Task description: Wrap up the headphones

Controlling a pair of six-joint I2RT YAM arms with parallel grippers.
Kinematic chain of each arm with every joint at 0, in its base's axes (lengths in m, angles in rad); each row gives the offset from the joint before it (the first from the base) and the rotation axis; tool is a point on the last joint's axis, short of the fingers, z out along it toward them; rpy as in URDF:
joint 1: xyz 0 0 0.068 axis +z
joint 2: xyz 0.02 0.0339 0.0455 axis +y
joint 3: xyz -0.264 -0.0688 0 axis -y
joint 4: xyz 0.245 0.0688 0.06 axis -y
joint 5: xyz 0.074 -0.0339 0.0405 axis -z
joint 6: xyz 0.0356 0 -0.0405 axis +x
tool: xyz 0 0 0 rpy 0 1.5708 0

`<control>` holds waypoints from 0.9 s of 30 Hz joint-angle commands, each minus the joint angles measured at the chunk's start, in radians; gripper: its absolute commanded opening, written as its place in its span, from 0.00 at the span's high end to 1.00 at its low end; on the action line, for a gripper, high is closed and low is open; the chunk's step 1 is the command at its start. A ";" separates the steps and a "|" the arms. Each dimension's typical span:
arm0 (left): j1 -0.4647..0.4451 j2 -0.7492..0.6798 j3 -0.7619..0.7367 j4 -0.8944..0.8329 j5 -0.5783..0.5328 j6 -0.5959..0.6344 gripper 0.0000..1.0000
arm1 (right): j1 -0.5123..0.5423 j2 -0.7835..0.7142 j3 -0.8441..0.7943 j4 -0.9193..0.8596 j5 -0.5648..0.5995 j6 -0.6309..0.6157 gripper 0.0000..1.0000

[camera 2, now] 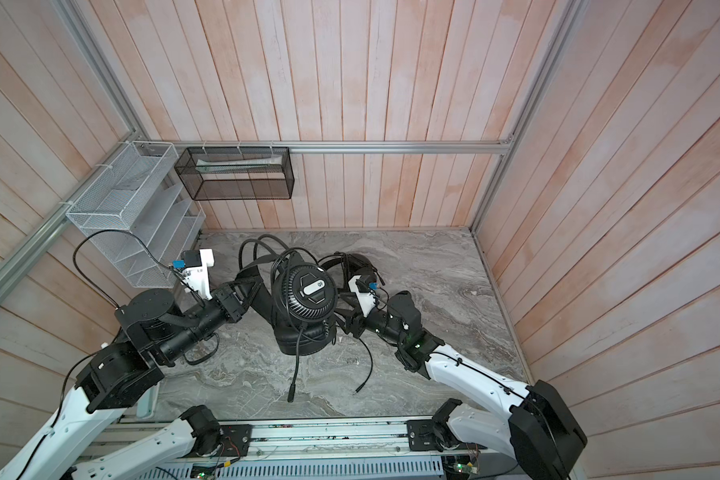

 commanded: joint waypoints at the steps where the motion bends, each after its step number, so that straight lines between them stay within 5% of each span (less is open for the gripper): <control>1: 0.019 0.013 0.065 0.128 -0.007 -0.066 1.00 | 0.057 0.034 -0.056 0.139 -0.012 0.068 0.38; 10: 0.065 0.069 0.103 0.163 0.038 -0.107 1.00 | 0.155 0.142 -0.170 0.335 0.123 0.130 0.45; 27: 0.088 0.099 0.118 0.169 0.059 -0.175 1.00 | 0.216 0.388 -0.062 0.481 0.226 0.059 0.47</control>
